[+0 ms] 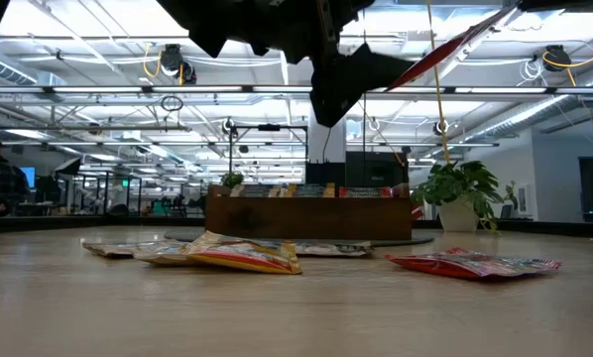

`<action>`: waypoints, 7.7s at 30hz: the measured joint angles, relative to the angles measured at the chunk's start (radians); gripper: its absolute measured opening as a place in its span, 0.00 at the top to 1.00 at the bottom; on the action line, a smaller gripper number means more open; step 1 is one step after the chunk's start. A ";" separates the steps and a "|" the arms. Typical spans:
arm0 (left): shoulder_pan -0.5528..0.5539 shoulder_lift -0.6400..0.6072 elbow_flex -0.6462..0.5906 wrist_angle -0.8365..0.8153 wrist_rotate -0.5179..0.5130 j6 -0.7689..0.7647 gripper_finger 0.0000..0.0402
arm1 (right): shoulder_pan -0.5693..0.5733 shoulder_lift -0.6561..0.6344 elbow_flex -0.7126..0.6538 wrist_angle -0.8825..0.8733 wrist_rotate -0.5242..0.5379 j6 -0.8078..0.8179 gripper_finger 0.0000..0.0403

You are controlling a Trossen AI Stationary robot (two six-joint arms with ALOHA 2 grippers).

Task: Pick & Place Tea
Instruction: Put the red tea bag into the right section of the wooden organizer

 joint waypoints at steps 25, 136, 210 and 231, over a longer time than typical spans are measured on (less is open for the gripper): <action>-0.020 0.000 0.000 0.061 0.084 0.008 0.32 | -0.010 0.000 0.048 0.046 -0.004 -0.066 1.00; -0.120 -0.135 0.000 -0.177 -0.733 0.355 0.99 | -0.501 -0.517 -0.706 1.119 -0.985 1.069 0.59; -0.501 -0.532 -0.581 -0.110 -0.910 0.428 0.99 | -0.735 -0.773 -0.684 0.646 -1.181 1.037 1.00; -0.304 -0.604 -0.911 0.539 -0.625 0.420 0.95 | -1.043 -0.746 -0.581 0.405 -1.341 0.978 1.00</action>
